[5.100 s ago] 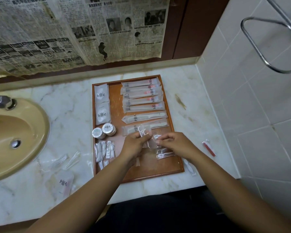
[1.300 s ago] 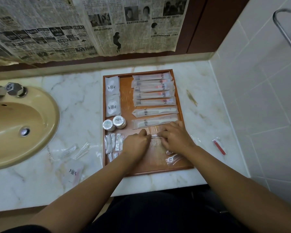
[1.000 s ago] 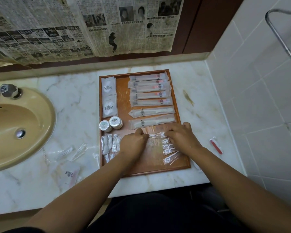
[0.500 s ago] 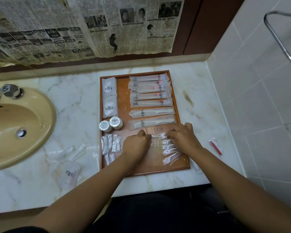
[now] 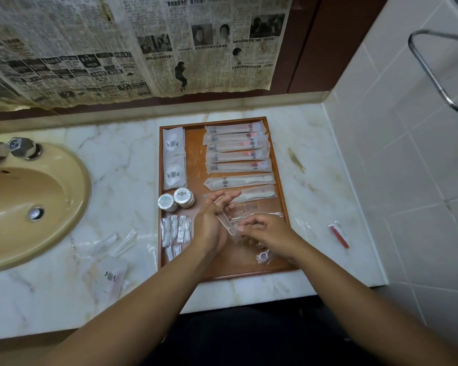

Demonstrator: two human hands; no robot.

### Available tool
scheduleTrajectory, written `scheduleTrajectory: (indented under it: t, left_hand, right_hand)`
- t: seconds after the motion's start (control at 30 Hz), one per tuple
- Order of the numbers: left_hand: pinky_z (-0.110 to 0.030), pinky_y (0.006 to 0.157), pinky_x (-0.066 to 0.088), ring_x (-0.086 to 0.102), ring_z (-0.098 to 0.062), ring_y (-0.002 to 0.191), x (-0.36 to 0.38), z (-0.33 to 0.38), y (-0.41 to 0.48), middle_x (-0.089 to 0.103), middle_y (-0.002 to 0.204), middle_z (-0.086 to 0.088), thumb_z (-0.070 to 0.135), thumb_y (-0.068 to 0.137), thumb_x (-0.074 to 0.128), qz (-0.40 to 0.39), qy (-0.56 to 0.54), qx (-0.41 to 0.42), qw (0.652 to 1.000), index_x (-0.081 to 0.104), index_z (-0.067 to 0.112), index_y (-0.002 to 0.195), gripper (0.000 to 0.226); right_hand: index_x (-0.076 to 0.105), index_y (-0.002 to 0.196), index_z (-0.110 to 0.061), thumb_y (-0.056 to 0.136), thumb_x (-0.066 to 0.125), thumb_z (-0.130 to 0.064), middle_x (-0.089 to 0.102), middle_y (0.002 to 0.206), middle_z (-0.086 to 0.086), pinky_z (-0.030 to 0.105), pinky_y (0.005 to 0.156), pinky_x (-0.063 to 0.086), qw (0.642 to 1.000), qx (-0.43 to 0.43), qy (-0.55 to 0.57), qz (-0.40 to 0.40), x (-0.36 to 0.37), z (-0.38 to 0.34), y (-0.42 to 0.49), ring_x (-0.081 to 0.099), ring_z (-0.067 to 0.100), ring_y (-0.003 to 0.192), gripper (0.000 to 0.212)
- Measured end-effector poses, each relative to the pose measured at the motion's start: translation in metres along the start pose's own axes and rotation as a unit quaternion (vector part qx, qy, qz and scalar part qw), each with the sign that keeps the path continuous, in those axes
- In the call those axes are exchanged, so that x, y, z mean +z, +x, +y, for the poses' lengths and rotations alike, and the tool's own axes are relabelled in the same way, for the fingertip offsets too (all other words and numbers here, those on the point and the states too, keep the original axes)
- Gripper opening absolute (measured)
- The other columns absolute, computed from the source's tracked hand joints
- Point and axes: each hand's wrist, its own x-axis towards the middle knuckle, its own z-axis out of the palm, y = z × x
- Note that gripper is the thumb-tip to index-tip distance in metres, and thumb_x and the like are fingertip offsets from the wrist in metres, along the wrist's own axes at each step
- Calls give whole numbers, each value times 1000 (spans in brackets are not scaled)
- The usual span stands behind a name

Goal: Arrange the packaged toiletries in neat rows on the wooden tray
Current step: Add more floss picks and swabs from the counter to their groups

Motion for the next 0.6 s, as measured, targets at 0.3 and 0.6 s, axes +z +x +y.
scheduleTrajectory:
  t: [0.3,0.6]
  left_hand:
    - [-24,98,45,60,-13,115,-23,-12,-6,66,121,3,13,83,42,-47,321,58,944,58,22,118,39]
    - [-50,85,48,60,-6,84,-52,-17,-4,63,79,28,40,81,67,-105,644,232,722,78,34,88,14]
  right_hand:
    - [79,98,-21,82,85,-19,79,89,-1,27,81,54,999,25,-1,19,-1,13,6,72,9,84,18]
    - [71,111,-14,86,79,-8,73,94,0,15,69,55,990,-45,50,126,-3,7,8,69,-1,75,27]
